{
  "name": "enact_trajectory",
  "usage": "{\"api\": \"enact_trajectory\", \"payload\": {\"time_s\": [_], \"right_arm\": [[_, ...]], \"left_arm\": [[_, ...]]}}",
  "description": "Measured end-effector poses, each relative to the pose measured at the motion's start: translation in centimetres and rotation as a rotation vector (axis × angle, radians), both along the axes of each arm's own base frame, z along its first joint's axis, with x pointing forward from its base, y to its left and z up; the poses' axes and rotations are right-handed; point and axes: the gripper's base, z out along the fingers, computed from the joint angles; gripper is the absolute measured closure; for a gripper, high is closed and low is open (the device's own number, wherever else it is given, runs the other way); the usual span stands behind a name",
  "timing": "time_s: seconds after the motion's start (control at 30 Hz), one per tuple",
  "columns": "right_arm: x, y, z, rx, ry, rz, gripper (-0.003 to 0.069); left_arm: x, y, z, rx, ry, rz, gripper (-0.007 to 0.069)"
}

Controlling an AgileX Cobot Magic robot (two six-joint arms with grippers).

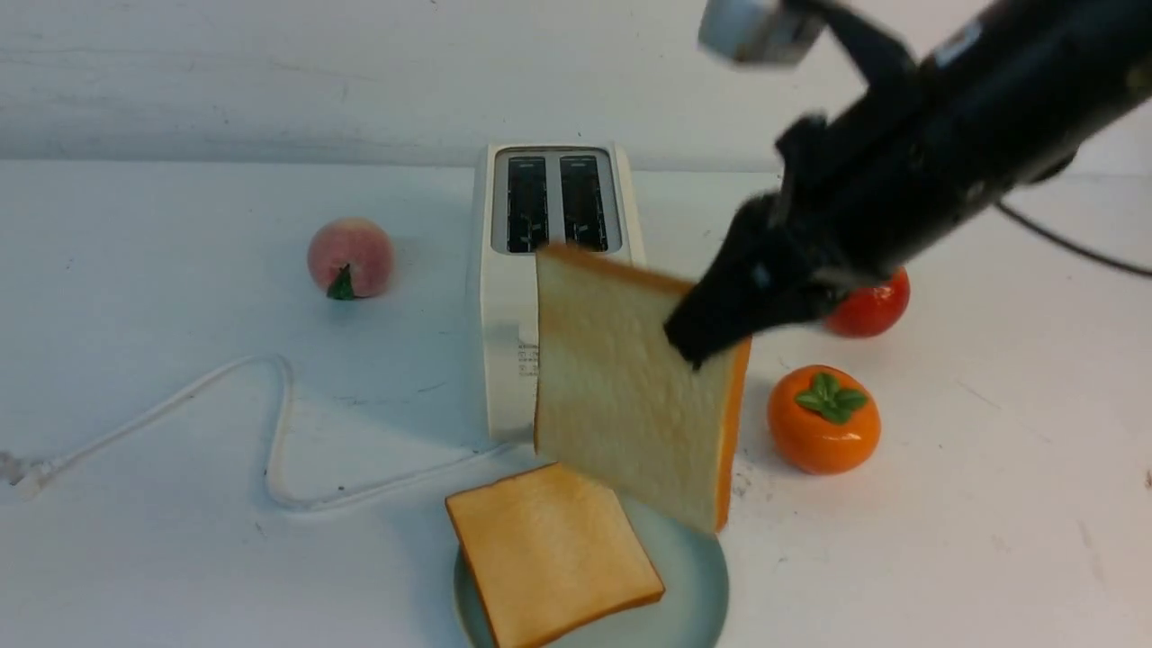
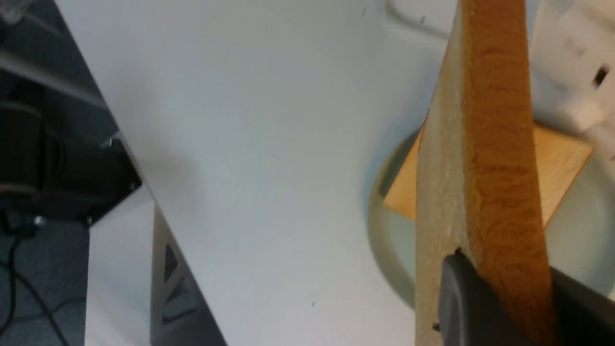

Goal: Take toasted bread from bread machine on white table place on plate.
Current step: 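Place the held slice of bread on top of the slice on the plate with the right gripper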

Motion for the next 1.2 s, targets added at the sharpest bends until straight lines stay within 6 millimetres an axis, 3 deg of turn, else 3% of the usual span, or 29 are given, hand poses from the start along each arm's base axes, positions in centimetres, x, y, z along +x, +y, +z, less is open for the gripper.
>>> {"api": "enact_trajectory", "payload": {"time_s": [0.17,0.47,0.77,0.9,1.2], "right_arm": [[0.6,1.2,-5.6,0.057,0.102,0.121,0.0561],[3.5,2.8,-11.0,0.099,0.19,0.079,0.0561],[4.9,3.0,-12.8,0.081,0.156,0.015,0.0561],[5.0,3.1,-13.2,0.072,0.16,0.011,0.0522],[5.1,2.5,-13.8,-0.013,0.117,0.041,0.0292]], "left_arm": [[0.0,0.1,0.0,0.007,-0.003,0.004,0.0638],[0.0,0.1,0.0,0.014,0.001,0.008,0.0638],[0.0,0.1,-0.1,0.015,0.003,0.009,0.0638],[0.0,0.1,-0.1,0.015,0.003,0.009,0.0638],[0.0,0.1,-0.1,0.015,0.003,0.009,0.0638]]}}
